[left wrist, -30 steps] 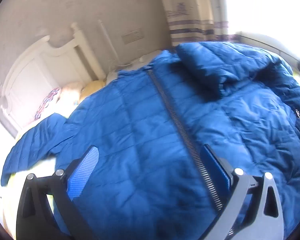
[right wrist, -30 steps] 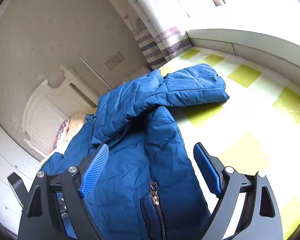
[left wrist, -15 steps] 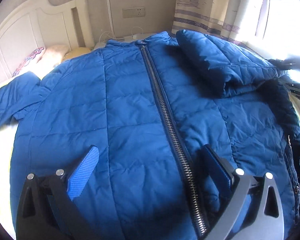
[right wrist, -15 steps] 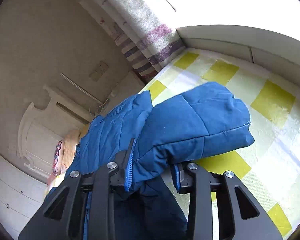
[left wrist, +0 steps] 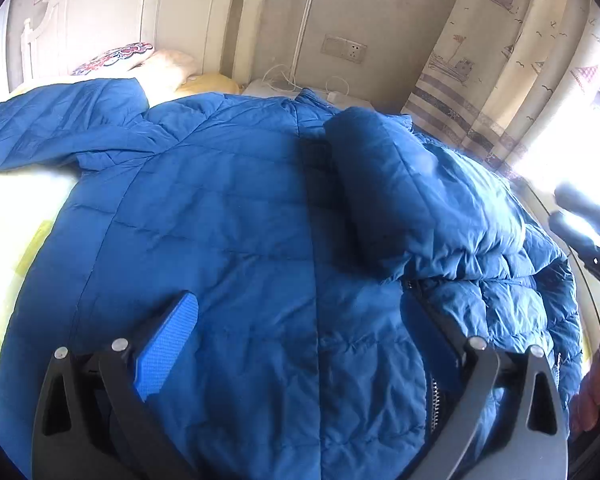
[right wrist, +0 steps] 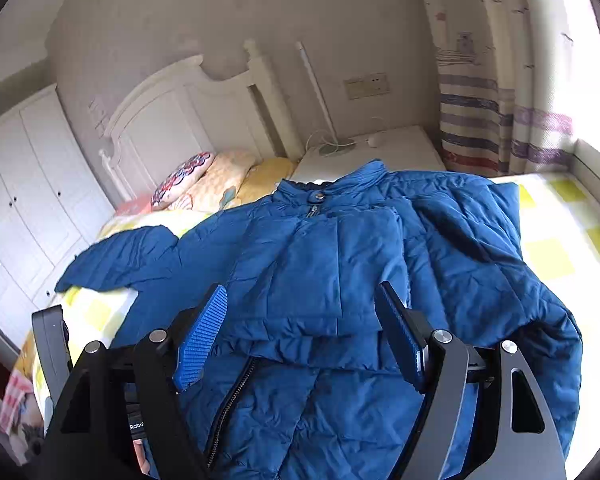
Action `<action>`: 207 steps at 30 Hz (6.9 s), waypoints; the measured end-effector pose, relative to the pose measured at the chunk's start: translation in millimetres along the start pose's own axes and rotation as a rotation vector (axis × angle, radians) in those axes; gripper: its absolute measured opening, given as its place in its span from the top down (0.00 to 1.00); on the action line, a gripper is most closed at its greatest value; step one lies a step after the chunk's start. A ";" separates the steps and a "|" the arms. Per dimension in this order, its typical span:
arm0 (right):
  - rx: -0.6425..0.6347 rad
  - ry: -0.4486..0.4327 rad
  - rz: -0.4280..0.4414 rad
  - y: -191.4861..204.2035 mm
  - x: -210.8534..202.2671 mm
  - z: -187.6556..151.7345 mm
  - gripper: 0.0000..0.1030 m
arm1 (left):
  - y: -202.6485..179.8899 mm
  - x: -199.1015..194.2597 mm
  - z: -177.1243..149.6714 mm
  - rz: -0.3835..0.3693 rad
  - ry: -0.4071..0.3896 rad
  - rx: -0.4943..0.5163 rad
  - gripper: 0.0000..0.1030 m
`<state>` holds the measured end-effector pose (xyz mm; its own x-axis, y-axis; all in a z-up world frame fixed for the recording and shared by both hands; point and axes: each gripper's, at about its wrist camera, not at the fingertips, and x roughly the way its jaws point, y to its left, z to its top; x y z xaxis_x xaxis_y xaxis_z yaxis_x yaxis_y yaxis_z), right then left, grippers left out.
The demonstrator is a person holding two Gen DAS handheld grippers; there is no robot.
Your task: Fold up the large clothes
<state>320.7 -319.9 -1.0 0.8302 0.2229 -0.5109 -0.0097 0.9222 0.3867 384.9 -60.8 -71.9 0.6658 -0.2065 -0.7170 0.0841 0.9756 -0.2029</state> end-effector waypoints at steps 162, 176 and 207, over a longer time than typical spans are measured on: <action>-0.206 0.284 -0.378 32.7 86.6 -49.9 0.04 | 331.3 -105.5 52.0 0.101 -0.151 -0.632 0.04; -0.191 0.279 -0.361 31.3 85.5 -50.0 0.04 | 474.3 -110.2 92.7 0.179 -0.214 -0.981 0.83; -0.148 0.265 -0.319 20.0 83.6 -45.6 0.04 | 6.7 -51.9 21.0 0.236 -0.212 0.293 0.10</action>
<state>364.5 -268.4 -71.1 0.6330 -0.0250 -0.7737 0.1284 0.9890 0.0731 366.5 -42.0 -22.1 0.8270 0.0145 -0.5621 0.0984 0.9805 0.1700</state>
